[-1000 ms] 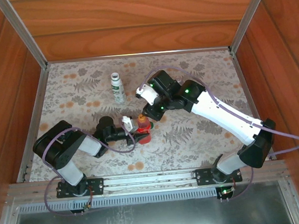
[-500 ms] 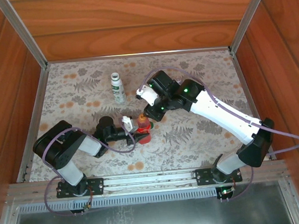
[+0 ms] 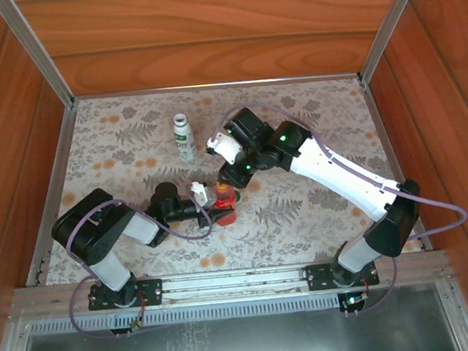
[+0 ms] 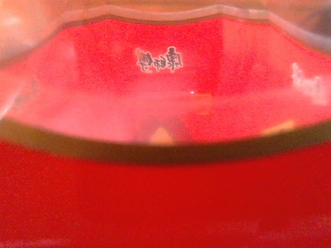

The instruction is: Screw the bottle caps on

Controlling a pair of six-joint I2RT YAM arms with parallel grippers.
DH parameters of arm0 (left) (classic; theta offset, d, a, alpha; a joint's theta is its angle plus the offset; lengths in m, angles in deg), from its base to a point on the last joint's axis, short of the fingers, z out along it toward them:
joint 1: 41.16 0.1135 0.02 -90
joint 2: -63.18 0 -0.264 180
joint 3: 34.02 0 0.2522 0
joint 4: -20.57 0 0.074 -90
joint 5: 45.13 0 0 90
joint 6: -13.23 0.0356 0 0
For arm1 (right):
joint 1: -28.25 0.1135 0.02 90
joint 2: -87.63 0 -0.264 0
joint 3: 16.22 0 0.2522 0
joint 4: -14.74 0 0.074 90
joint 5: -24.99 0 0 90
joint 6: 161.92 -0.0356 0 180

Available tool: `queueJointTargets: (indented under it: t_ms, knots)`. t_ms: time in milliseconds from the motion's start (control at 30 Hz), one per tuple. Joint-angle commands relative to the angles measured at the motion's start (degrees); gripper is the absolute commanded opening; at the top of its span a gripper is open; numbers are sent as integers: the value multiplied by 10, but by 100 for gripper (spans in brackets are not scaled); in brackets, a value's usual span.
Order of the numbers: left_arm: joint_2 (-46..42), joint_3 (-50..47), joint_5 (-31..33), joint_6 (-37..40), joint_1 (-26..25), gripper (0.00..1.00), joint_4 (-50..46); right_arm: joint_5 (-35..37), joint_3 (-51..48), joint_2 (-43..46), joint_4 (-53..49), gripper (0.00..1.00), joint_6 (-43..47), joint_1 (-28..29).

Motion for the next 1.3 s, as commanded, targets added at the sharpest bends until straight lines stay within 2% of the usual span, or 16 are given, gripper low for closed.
queueJointTargets:
  t_ms: [0,267,400,567,633,867,1133,1267]
  knots:
    - [8,-1,-6,4,3,53,0,-8,-7,1,-10,38,6,-2]
    - [8,0,-5,4,3,53,0,-25,-16,13,-11,28,-27,-2]
    - [8,0,-5,4,3,53,0,-52,-23,13,-14,26,-75,-2]
    - [8,0,-6,3,3,53,0,-64,-28,13,-26,13,-141,-2]
    - [8,1,-5,2,4,53,0,-66,-28,15,-35,12,-153,-2]
    - [7,1,-5,1,3,53,0,-86,-55,42,-34,13,-171,-2]
    - [10,3,-6,0,3,53,0,-76,-73,79,-14,16,-179,-2]
    - [9,2,-5,1,3,53,0,-42,-59,74,3,28,-172,-10]
